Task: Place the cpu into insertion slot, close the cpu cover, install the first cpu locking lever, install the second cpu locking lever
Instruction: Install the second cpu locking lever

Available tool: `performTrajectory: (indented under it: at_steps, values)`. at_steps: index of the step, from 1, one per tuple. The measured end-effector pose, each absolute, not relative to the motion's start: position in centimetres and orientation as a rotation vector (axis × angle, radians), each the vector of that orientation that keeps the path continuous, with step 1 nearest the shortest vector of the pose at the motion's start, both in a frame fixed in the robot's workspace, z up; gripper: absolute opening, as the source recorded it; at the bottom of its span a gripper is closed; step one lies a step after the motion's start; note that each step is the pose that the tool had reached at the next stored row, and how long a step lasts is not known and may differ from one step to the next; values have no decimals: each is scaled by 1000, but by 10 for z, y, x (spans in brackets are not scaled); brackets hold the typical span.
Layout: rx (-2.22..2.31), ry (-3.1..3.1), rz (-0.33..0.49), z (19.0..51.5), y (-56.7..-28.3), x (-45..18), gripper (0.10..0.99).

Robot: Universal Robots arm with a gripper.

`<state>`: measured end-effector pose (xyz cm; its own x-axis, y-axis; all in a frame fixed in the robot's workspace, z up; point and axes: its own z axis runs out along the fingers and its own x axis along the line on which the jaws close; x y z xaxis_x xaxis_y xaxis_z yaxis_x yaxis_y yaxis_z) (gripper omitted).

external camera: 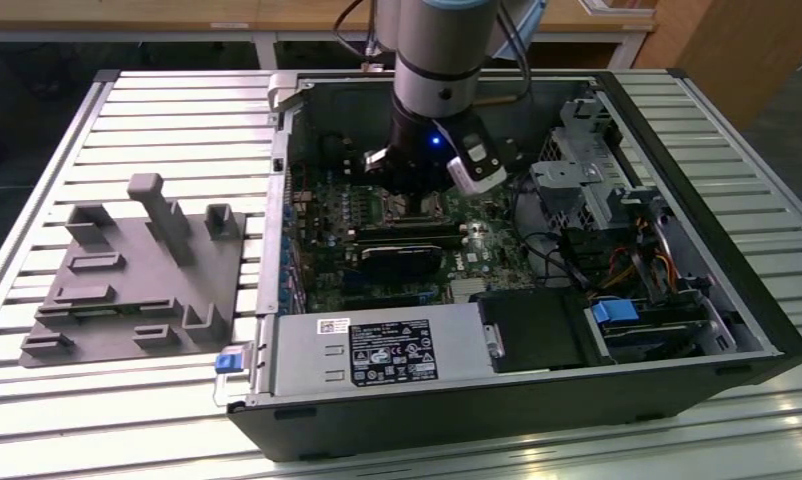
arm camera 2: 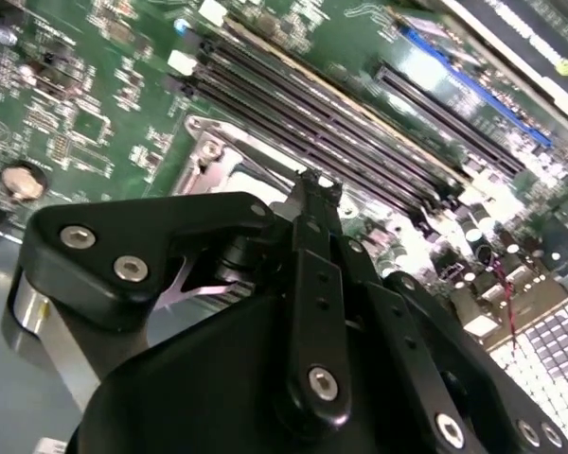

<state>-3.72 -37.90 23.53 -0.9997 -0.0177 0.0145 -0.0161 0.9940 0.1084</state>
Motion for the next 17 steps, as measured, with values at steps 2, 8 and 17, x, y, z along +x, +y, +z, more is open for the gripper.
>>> performTrajectory:
  at_steps: [2, 8, 17]
  values:
    - [29, -3121, -173, 234, -379, -41, 106]
    - [31, -3120, -186, 225, -379, -46, 106]
    - [32, -3112, -299, 221, -391, -51, 106]
